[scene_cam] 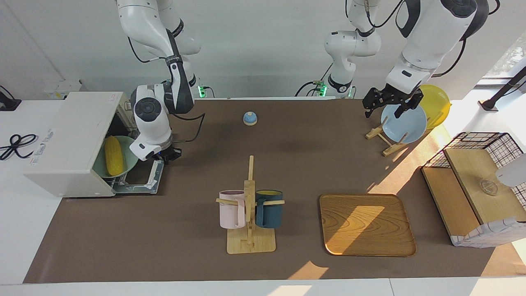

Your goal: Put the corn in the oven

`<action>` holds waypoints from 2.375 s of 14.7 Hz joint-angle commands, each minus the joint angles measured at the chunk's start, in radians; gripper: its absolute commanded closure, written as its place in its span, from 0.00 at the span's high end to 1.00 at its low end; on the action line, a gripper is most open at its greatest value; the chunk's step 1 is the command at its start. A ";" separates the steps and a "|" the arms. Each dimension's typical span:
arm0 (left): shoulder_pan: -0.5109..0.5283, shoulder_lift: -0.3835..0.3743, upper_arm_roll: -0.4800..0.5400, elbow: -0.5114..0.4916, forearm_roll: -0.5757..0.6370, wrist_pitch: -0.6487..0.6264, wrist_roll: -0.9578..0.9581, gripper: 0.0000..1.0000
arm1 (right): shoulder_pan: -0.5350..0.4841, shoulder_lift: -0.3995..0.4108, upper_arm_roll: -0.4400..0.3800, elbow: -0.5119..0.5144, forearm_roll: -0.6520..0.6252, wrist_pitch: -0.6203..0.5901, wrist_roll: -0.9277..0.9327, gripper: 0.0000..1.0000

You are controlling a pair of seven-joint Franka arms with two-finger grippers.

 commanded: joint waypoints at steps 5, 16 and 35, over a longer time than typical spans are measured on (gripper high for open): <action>0.008 -0.019 -0.001 -0.020 -0.015 0.013 0.006 1.00 | -0.047 0.003 -0.023 0.236 -0.058 -0.260 -0.186 0.00; 0.008 -0.019 -0.001 -0.020 -0.015 0.013 0.006 1.00 | -0.133 -0.072 -0.021 0.307 -0.055 -0.394 -0.357 0.00; 0.008 -0.019 -0.001 -0.020 -0.015 0.013 0.006 1.00 | -0.135 -0.084 -0.023 0.558 0.188 -0.631 -0.385 1.00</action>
